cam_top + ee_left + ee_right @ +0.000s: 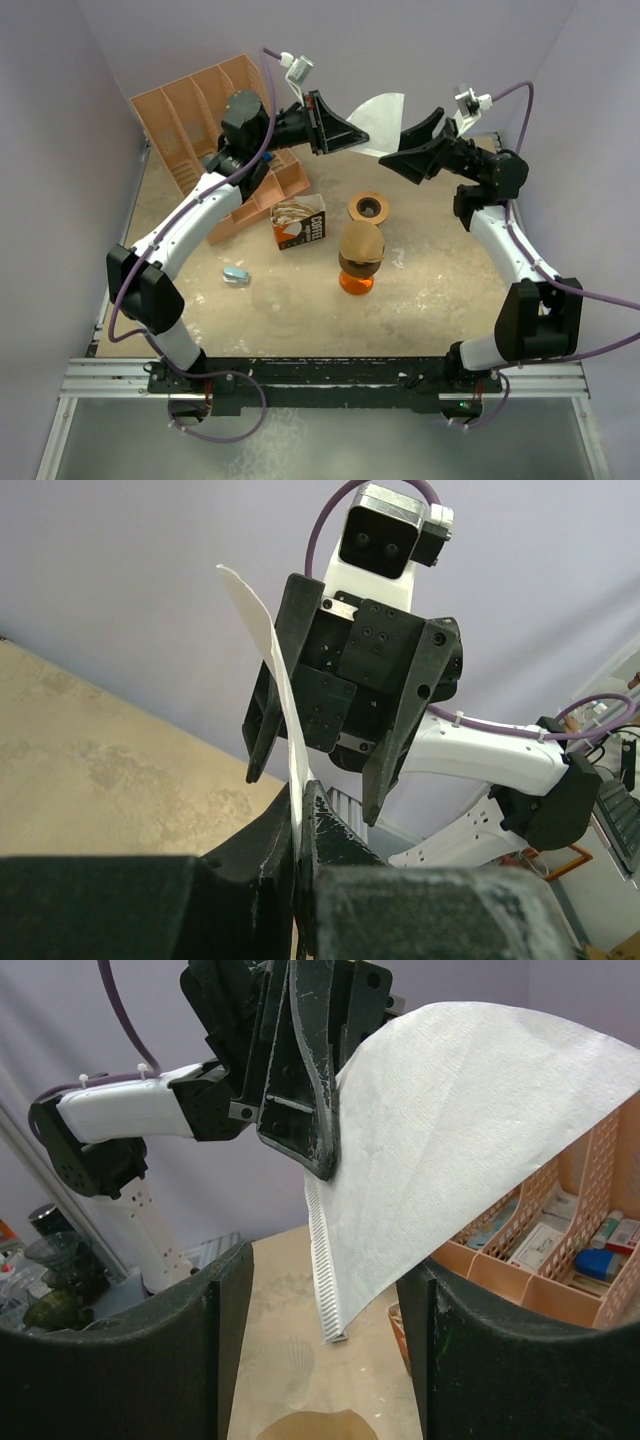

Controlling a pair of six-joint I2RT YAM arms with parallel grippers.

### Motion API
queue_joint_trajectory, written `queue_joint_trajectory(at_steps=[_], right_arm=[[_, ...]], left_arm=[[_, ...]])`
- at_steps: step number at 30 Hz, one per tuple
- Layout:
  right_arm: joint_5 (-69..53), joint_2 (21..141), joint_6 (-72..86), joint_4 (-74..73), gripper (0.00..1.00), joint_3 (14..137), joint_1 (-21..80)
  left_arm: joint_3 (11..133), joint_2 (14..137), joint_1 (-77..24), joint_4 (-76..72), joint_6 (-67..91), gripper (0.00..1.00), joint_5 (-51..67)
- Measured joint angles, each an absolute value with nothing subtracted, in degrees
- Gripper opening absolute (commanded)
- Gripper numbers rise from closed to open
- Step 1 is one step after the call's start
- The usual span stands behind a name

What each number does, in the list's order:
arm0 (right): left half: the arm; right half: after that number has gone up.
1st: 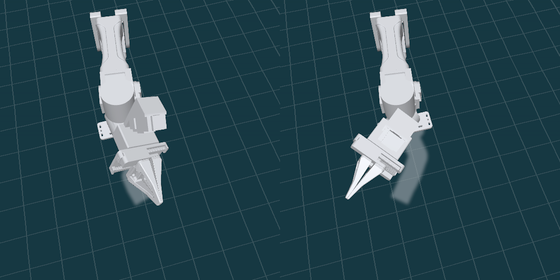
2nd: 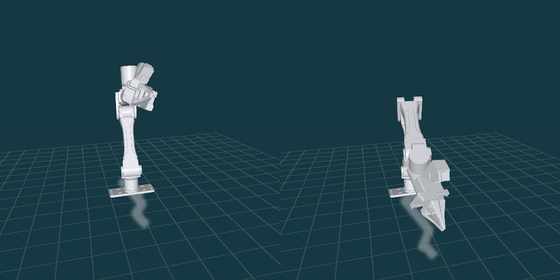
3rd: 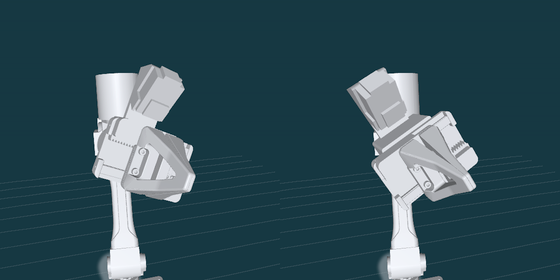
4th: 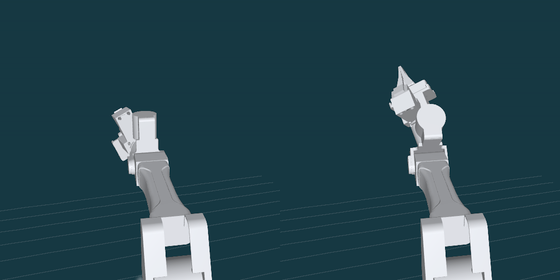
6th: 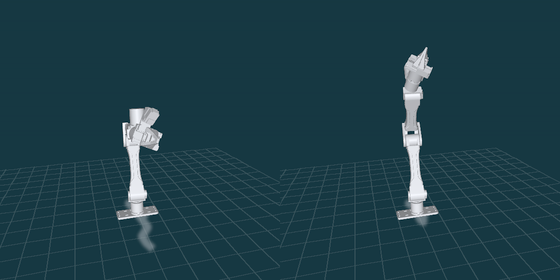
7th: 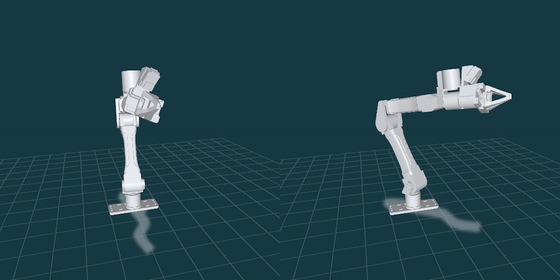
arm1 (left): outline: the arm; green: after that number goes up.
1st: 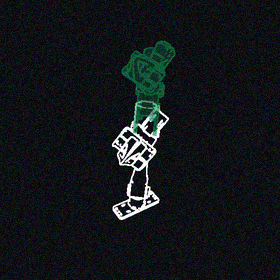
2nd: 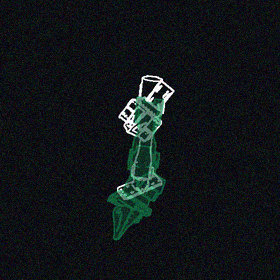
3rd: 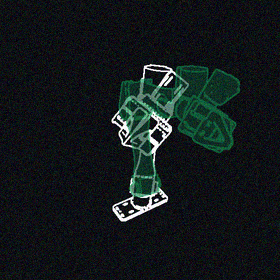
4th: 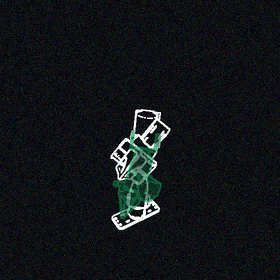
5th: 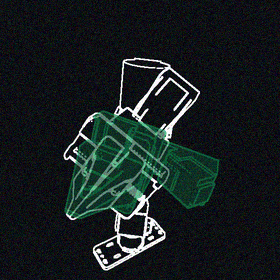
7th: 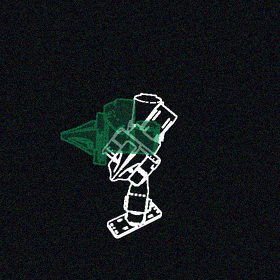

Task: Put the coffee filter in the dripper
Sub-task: Pick up the coffee filter from the center of the board.

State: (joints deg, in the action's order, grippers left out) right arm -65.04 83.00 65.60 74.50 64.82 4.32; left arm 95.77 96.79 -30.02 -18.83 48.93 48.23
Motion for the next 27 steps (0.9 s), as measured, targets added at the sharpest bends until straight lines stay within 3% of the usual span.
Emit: queue_joint_trajectory(at_steps=[5, 13, 20, 25, 27], right_arm=[[-65.04, 83.00, 65.60, 74.35, 0.40, 64.82, 4.08], [-64.23, 83.33, 65.87, 73.73, 0.25, 65.80, 4.08], [-63.79, 84.07, 65.47, 72.40, 0.00, 67.57, 4.05], [-63.77, 84.38, 63.61, 68.71, 0.00, 68.64, 3.40], [-63.83, 84.38, 62.22, 67.16, 0.00, 68.71, 2.96]], left_arm=[[95.77, 96.79, -30.02, -18.83, 48.93, 0.00, 48.23], [95.09, 96.79, -30.02, -18.90, 48.62, 0.00, 48.21], [93.73, 96.79, -30.04, -19.66, 48.80, 0.00, 48.23], [92.27, 96.79, -30.06, -22.37, 49.67, 0.00, 48.31], [91.83, 96.79, -30.06, -23.40, 50.41, 0.07, 48.66]])
